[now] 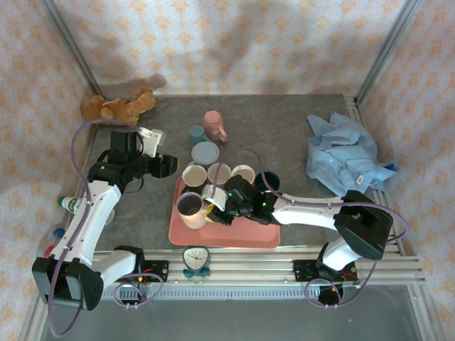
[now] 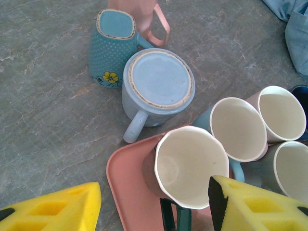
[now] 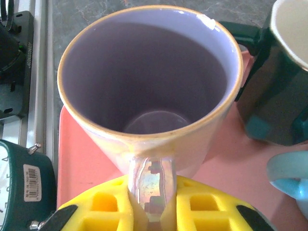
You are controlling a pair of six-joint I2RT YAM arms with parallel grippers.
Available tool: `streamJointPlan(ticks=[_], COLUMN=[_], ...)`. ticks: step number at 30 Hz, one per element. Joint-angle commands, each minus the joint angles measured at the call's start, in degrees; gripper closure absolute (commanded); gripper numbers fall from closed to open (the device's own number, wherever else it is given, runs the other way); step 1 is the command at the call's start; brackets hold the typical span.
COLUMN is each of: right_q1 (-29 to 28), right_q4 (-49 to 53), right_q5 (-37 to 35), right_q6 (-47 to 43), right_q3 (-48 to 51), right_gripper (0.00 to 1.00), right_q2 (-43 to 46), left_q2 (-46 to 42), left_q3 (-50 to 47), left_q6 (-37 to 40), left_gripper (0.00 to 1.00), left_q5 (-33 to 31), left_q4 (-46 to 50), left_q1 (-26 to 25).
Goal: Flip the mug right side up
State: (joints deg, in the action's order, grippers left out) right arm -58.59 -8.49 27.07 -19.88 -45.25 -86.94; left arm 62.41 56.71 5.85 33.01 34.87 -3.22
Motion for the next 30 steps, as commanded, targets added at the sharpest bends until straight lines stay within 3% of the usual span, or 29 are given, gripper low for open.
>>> streamJointPlan(ticks=[1,10,30], right_q1=[0.06,0.07,-1.70], right_q4=[-7.23,-7.49,-9.61], right_q5=[-3.10,-7.77,-7.44], right_q6=[1.51,2.96,5.04], right_q3=[-0.19,-0.36,-3.61], right_gripper=[1.00,1.00,1.00], right_q2=[0.40,-0.47,-5.51], left_q2=[0.08,0.24,1.18], left_q3=[-0.56,-0.62,-0.28], left_q6=[-0.82,-1.01,-0.90], left_gripper=[0.39,0.39,0.39], left_q5=[1.15,1.35,1.53], left_q4=[-1.29,-1.29,-1.21], left_q1=[0.50,0.50,0.51])
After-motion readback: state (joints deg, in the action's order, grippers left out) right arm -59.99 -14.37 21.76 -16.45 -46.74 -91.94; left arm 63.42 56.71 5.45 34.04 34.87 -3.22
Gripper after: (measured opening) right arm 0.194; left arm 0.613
